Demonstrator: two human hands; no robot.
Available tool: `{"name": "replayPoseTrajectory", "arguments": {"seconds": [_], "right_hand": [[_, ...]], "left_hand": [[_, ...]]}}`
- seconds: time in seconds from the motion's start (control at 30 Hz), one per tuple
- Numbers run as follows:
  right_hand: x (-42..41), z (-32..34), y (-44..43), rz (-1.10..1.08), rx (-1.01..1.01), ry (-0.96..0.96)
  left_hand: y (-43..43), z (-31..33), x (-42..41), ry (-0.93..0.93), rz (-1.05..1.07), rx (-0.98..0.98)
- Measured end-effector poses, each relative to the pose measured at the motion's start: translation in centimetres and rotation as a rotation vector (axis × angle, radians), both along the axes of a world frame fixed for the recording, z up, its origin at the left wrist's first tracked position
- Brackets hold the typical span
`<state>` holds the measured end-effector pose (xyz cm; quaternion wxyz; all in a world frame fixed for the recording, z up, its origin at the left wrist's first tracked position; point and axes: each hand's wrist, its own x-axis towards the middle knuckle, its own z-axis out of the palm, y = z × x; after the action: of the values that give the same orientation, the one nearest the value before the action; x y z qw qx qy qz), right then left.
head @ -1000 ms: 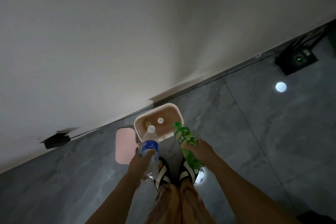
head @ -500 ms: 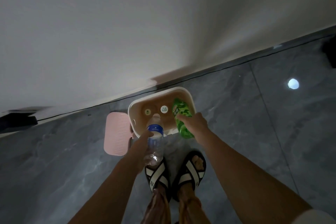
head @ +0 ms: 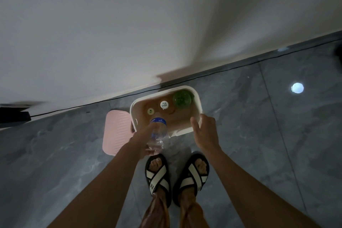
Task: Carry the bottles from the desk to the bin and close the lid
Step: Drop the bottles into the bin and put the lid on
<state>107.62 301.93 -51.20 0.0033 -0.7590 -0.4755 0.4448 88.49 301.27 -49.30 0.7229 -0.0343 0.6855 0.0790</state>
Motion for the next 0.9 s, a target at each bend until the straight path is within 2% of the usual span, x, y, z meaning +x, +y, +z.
{"name": "replayPoseTrajectory", "arguments": {"seconds": [0.03, 0.1, 0.23, 0.33, 0.43, 0.57, 0.67, 0.77, 0.83, 0.9], "right_hand": [[-0.1, -0.1, -0.3, 0.029, 0.008, -0.005], [-0.2, -0.5, -0.5, 0.069, 0.018, -0.009], [-0.3, -1.8, -0.5, 0.097, 0.008, 0.008], [-0.2, -2.4, -0.7, 0.118, 0.013, -0.016], [0.1, -2.8, -0.7, 0.136, 0.038, -0.030], [0.2, -3.2, -0.6, 0.139, 0.060, -0.024], [0.2, -3.5, -0.6, 0.126, 0.075, -0.019], [0.0, -3.5, -0.8, 0.138, 0.130, -0.024], [-0.2, -3.4, -0.9, 0.141, 0.152, -0.022], [-0.4, -3.3, -1.0, 0.135, 0.162, -0.018]], "left_hand": [[0.0, -0.2, 0.0, -0.086, 0.063, 0.015], [0.0, -0.7, -0.2, -0.099, 0.146, 0.062], [0.5, -2.1, 0.8, 0.119, 0.165, 0.185], [1.0, -3.3, 2.2, 0.293, 0.114, 0.196], [2.2, -4.0, 3.5, 0.217, 0.120, 0.186], [3.7, -5.3, 4.5, 0.266, -0.068, 0.169], [3.5, -6.1, 4.4, 0.354, -0.282, 0.265], [2.0, -6.3, 4.2, 0.520, -0.457, 0.354], [1.3, -6.5, 4.4, 0.624, -0.481, 0.418], [1.1, -7.1, 4.8, 0.636, -0.477, 0.470]]}}
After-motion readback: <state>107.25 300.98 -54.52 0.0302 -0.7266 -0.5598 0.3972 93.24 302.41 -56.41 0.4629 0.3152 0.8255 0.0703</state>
